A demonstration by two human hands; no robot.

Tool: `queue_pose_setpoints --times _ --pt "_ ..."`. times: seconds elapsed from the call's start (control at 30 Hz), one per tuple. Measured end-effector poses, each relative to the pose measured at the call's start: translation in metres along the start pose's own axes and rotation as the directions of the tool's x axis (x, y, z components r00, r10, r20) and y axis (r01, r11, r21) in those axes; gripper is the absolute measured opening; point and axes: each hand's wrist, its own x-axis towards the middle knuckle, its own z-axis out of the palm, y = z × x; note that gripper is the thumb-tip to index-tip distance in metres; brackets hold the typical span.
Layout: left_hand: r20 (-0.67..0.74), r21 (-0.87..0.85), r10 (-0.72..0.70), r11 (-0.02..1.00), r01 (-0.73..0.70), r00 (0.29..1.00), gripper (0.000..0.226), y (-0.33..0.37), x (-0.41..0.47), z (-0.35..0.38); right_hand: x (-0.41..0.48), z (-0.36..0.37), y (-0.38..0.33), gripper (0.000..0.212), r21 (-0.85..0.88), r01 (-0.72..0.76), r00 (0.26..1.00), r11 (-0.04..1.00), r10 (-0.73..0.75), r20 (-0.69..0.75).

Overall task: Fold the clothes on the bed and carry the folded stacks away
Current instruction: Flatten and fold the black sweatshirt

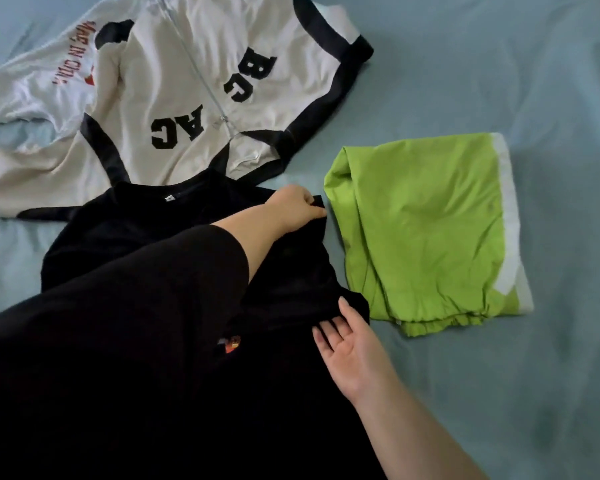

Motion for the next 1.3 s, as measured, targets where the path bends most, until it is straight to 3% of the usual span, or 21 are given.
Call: queue_pose_setpoints --times 0.1,0.2,0.27,0.3,0.33,0.4,0.43,0.5,0.6,0.77,0.9,0.97,1.03,1.13,1.2,1.23,1.27,1.3 --pt "-0.177 -0.301 0.012 0.951 -0.065 0.984 0.022 0.011 0.011 -0.004 -0.006 -0.009 -0.006 0.077 0.139 0.003 0.999 0.990 -0.009 0.040" --pt "-0.186 -0.415 -0.026 0.908 -0.054 0.982 0.018 0.016 0.019 -0.002 -0.004 -0.014 -0.004 0.063 0.226 0.009 1.000 0.974 -0.007 -0.007" --pt "-0.140 -0.436 -0.027 0.899 -0.037 0.990 0.027 0.014 0.021 0.004 0.001 -0.016 -0.003 0.044 0.117 0.069 0.994 0.991 -0.059 -0.086" --pt "-0.128 -0.460 -0.020 0.887 -0.041 0.992 0.031 0.012 0.019 0.007 0.001 -0.016 -0.005 0.032 -0.053 0.122 0.984 0.991 -0.128 -0.123" --pt "-0.131 -0.475 -0.010 0.879 -0.054 0.991 0.035 0.009 0.017 0.009 0.000 -0.017 -0.008 0.024 -0.285 0.200 0.954 0.937 -0.252 -0.159" --pt "-0.194 -0.377 0.012 0.922 -0.086 0.981 0.046 0.003 0.011 0.012 -0.003 -0.021 -0.016 0.019 -0.708 0.338 0.788 0.620 -0.598 -0.148" --pt "-0.231 -0.282 0.021 0.956 -0.087 0.973 0.052 -0.001 0.010 0.012 -0.005 -0.025 -0.020 0.017 -0.805 0.362 0.701 0.471 -0.707 -0.098" --pt "-0.254 -0.141 0.047 0.986 -0.085 0.966 0.064 -0.007 0.008 0.013 -0.009 -0.028 -0.021 0.018 -0.858 0.353 0.665 0.372 -0.745 -0.049" --pt "-0.168 -0.075 0.078 0.993 -0.091 0.983 0.067 -0.007 0.013 0.015 -0.005 -0.033 -0.016 0.028 -0.899 0.286 0.695 0.331 -0.718 -0.043" --pt "-0.266 -0.024 0.039 0.999 -0.047 0.963 0.023 0.003 0.034 0.007 0.000 -0.033 -0.018 0.016 -0.929 0.276 0.768 0.248 -0.638 0.059" --pt "-0.355 -0.095 -0.020 0.995 -0.015 0.935 0.020 0.000 0.042 0.013 -0.002 -0.051 -0.023 0.012 -0.856 0.295 0.755 0.424 -0.653 -0.064" --pt "-0.338 -0.141 -0.017 0.989 -0.033 0.941 0.022 -0.001 0.040 0.018 -0.004 -0.053 -0.022 0.015 -0.864 0.287 0.757 0.413 -0.651 -0.060" --pt "-0.360 -0.218 0.044 0.967 -0.130 0.932 0.027 -0.004 0.022 0.020 -0.011 -0.047 -0.018 0.023 -0.916 0.301 0.690 0.265 -0.723 0.017" --pt "-0.482 -0.041 0.222 0.961 -0.275 0.847 0.045 -0.027 -0.024 0.033 -0.026 -0.016 -0.014 0.027 -0.871 0.490 0.527 -0.033 -0.785 0.325" --pt "-0.440 0.050 0.242 0.968 -0.246 0.865 0.051 -0.047 -0.050 0.050 -0.019 0.016 -0.007 0.013 -0.724 0.631 0.379 -0.280 -0.703 0.602" --pt "-0.373 0.091 0.231 0.973 -0.212 0.899 0.053 -0.056 -0.057 0.059 -0.008 0.036 -0.003 0.011 -0.658 0.667 0.342 -0.349 -0.642 0.686" --pt "-0.298 0.181 0.213 0.970 -0.164 0.930 0.055 -0.062 -0.058 0.069 0.006 0.055 0.000 0.020 -0.628 0.689 0.360 -0.361 -0.582 0.730" --pt "-0.252 0.318 0.206 0.940 -0.121 0.945 0.058 -0.068 -0.056 0.079 0.021 0.071 0.000 0.033 -0.623 0.702 0.422 -0.344 -0.503 0.754"
